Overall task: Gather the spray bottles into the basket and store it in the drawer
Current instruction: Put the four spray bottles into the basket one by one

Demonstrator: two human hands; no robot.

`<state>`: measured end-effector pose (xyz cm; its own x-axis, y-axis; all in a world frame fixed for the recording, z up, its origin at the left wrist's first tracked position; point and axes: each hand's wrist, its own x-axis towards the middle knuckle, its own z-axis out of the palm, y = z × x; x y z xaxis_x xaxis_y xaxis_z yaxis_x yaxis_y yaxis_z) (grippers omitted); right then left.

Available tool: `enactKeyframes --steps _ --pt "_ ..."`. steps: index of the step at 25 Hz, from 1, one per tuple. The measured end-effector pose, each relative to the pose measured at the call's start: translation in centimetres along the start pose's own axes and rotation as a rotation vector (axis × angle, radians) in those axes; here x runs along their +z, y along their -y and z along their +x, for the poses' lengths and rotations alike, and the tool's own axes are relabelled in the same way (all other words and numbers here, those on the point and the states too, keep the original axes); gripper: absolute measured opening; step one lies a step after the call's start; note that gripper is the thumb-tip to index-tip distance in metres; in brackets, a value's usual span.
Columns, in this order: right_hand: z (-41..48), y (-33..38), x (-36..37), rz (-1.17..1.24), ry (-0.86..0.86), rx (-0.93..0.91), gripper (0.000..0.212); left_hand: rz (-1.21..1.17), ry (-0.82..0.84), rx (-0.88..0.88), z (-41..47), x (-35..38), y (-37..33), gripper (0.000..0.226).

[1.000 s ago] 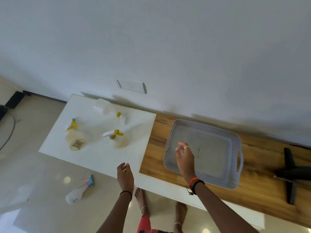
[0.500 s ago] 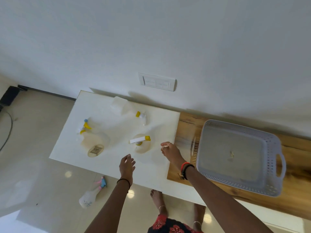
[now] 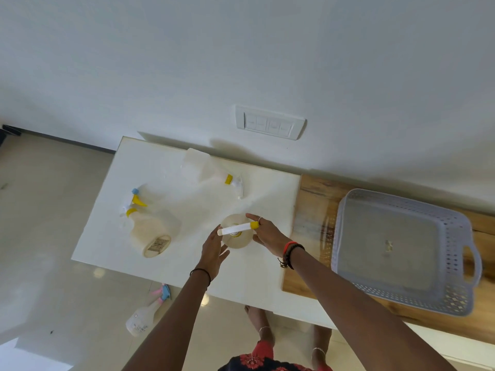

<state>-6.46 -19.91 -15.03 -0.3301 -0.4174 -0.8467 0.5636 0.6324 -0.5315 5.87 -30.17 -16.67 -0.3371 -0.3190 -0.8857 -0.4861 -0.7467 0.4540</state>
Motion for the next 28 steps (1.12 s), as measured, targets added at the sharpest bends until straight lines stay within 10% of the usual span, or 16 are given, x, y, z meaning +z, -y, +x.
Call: enactKeyframes --steps 28 --pt "-13.7 -4.6 -23.4 0.479 -0.339 -0.197 0.019 0.417 0.302 0.387 -9.9 24.8 3.7 0.038"
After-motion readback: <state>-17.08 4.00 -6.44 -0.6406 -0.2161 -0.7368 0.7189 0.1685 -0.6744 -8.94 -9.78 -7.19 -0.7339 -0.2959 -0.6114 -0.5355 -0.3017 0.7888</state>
